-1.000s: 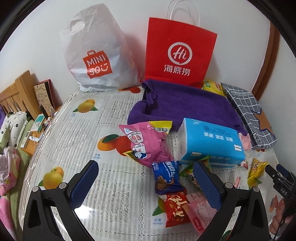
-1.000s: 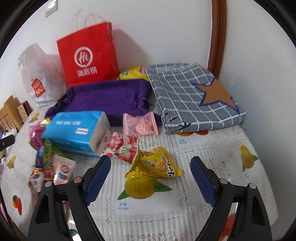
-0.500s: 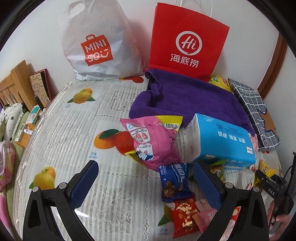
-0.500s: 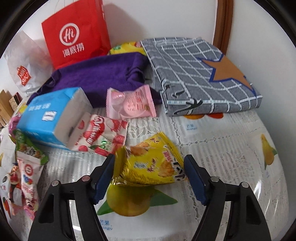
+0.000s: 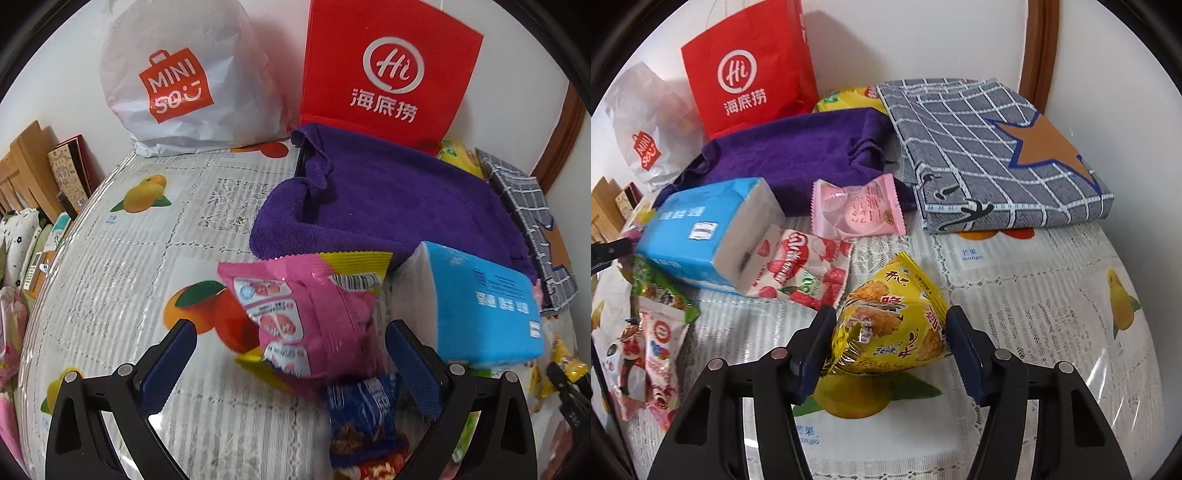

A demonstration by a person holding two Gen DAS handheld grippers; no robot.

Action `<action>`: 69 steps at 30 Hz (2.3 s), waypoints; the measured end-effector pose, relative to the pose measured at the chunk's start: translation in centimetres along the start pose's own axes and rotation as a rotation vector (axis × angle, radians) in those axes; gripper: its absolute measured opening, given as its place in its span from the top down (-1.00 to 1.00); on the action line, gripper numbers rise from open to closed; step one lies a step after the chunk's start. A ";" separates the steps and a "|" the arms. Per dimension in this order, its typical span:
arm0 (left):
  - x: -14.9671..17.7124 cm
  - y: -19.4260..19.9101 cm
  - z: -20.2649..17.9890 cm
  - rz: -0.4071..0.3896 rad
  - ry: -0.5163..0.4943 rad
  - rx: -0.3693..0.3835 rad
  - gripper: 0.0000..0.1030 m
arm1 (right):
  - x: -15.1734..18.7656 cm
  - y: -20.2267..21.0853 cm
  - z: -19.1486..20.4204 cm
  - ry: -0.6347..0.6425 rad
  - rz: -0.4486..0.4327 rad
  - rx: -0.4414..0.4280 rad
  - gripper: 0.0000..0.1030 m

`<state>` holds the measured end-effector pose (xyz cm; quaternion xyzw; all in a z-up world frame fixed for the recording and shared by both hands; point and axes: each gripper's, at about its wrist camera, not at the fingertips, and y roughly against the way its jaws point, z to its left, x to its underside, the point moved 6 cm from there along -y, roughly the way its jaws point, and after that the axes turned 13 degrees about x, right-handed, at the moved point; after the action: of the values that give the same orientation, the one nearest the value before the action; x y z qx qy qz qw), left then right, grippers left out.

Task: Organize snacks
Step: 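Grasp the pink snack bag with the left tool while the right tool grasps the yellow triangular bag, then carry the pink bag with the left tool while the right tool carries the yellow bag toward the purple towel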

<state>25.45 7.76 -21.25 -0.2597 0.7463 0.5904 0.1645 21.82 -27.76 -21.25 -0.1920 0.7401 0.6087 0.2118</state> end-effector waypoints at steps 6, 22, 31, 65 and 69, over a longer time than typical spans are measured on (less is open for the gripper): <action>-0.2 -1.6 -0.2 0.032 0.014 0.043 -0.49 | -0.5 1.2 0.2 -0.003 -0.018 -0.030 -0.17; -1.0 5.0 0.2 -0.082 0.017 0.094 -0.21 | -0.5 4.7 1.7 0.003 -0.043 -0.071 -0.14; 0.5 9.2 -2.0 -0.103 -0.017 0.147 -0.21 | -0.7 8.2 2.8 0.015 -0.083 -0.081 -0.13; -4.7 11.4 -8.2 -0.134 -0.136 0.249 -0.21 | -10.6 12.4 6.5 0.024 -0.232 -0.118 -0.07; -6.2 11.0 -8.3 -0.141 -0.150 0.235 -0.21 | -12.3 11.8 6.9 0.025 -0.242 -0.120 -0.06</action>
<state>24.64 2.74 -7.01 -0.2455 0.7757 0.5038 0.2903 26.24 -18.52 -6.05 -0.3000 0.6765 0.6192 0.2625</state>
